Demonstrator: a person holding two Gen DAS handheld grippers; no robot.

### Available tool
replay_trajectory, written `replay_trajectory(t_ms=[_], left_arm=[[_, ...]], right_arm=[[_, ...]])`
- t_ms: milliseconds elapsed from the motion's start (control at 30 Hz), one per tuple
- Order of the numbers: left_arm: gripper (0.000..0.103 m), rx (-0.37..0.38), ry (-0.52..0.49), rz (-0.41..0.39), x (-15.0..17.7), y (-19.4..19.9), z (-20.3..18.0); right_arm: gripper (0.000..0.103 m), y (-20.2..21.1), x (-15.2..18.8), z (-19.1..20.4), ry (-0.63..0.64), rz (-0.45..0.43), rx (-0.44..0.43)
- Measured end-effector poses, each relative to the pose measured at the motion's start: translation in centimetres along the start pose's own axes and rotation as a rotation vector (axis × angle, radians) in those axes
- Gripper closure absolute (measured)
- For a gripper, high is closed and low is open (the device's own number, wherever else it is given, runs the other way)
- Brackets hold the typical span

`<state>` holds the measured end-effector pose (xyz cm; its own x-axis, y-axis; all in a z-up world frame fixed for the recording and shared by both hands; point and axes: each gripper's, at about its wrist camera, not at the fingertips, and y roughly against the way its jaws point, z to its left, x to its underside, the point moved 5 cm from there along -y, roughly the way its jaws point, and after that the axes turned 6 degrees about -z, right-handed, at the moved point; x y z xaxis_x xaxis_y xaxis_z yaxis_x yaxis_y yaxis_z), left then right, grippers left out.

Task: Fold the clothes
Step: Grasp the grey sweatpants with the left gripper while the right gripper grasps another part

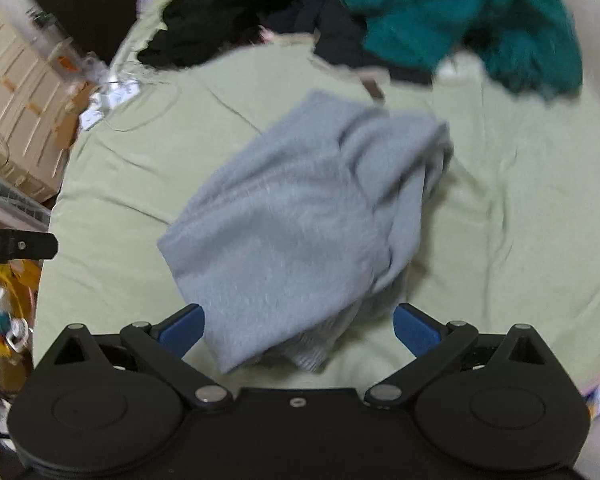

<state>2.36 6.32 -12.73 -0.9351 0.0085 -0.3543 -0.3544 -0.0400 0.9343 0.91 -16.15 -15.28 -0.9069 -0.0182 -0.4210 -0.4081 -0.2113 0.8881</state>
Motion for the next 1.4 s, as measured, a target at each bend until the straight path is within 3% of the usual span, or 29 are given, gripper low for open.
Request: replay_trajectory(t_ms=[367,633,733,900,1000,1067,1100,1233,1333,1400], left_arm=[[0.002,0.135,-0.013,0.038,0.7,-6.5,-0.1],[0.007,0.232,-0.022,0.065,1.2,-11.1,-0.1],[0.007,0.263,0.020,0.078,1.3,-13.1,0.4],[0.009,0.242,0.079,0.149,1.3,-15.4,0.2],[0.023,0.277,0.119,0.162,1.4,-16.0,0.2],[0.032,0.292,0.127,0.155,1.2,-16.0,0.0],[0.040,0.300,0.129,0.150,1.0,-15.9,-0.1],[0.056,0.330,0.139,0.133,0.5,-15.4,-0.6],[0.072,0.353,0.146,0.120,0.0,-15.1,-1.0],[0.077,0.363,0.139,0.103,-0.5,-14.8,-1.3]], right_arm=[[0.001,-4.2,3.4,0.1,-0.091,0.033,-0.060],[0.023,-6.7,5.4,0.3,-0.132,0.050,-0.102],[0.024,-7.6,6.2,0.4,-0.148,0.057,-0.118],[0.027,-9.2,7.4,0.6,-0.173,0.068,-0.144],[0.035,-10.2,8.3,0.6,-0.191,0.076,-0.159],[0.053,-10.8,7.3,1.3,-0.219,0.099,-0.181],[0.056,-11.0,7.3,1.4,-0.224,0.108,-0.200],[0.085,-10.3,6.4,2.0,-0.157,0.070,-0.216],[0.095,-9.2,4.9,1.6,-0.162,0.032,-0.238],[0.097,-8.3,3.1,1.1,-0.151,-0.004,-0.238]])
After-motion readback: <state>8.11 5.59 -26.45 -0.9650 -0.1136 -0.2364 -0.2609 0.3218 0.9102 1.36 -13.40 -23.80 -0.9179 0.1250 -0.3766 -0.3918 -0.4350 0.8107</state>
